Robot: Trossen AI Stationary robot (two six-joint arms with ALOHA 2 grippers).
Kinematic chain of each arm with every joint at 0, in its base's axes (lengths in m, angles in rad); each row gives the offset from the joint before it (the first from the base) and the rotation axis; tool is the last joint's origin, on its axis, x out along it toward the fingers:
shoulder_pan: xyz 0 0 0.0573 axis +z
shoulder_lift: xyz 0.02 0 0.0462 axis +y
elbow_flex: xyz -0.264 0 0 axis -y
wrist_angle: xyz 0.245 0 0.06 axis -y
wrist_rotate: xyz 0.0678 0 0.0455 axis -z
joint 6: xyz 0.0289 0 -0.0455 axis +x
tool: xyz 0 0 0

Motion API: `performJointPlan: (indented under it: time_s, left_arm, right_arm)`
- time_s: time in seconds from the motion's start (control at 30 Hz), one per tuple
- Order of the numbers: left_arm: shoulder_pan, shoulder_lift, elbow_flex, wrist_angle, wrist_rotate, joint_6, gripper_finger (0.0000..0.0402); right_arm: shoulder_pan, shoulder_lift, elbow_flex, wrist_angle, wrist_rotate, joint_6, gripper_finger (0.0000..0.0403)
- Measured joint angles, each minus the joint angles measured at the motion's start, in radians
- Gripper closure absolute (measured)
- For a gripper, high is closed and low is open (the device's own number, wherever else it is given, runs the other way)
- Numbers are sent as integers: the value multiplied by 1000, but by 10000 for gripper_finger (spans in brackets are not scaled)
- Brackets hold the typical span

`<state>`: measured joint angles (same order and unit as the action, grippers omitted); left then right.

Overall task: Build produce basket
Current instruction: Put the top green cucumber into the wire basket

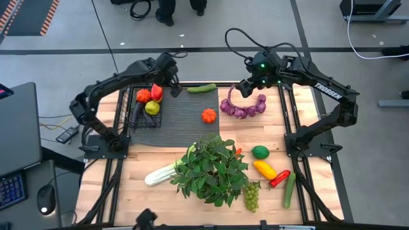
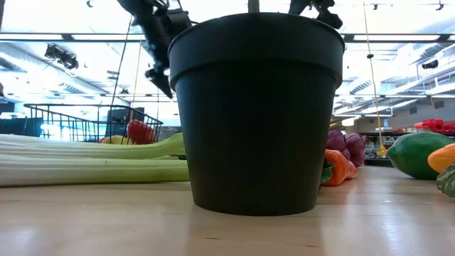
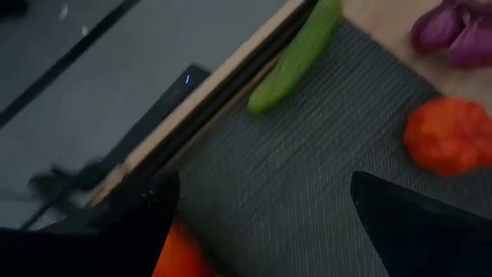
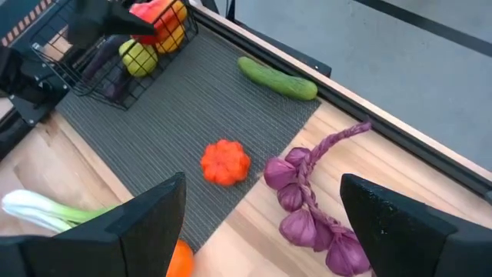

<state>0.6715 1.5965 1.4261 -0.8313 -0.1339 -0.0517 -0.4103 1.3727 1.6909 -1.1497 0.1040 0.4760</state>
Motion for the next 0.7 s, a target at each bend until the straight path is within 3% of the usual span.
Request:
performJointPlan:
  time_s: [0.17, 0.7]
  left_arm:
    - [-21, 86, 0, 106, 1, 63, 12]
    - [-24, 379, 0, 223, -52, 232, 12]
  right_arm:
    - [2, 0, 0, -6, 0, -1, 56]
    - [3, 0, 0, -21, -34, 23, 56]
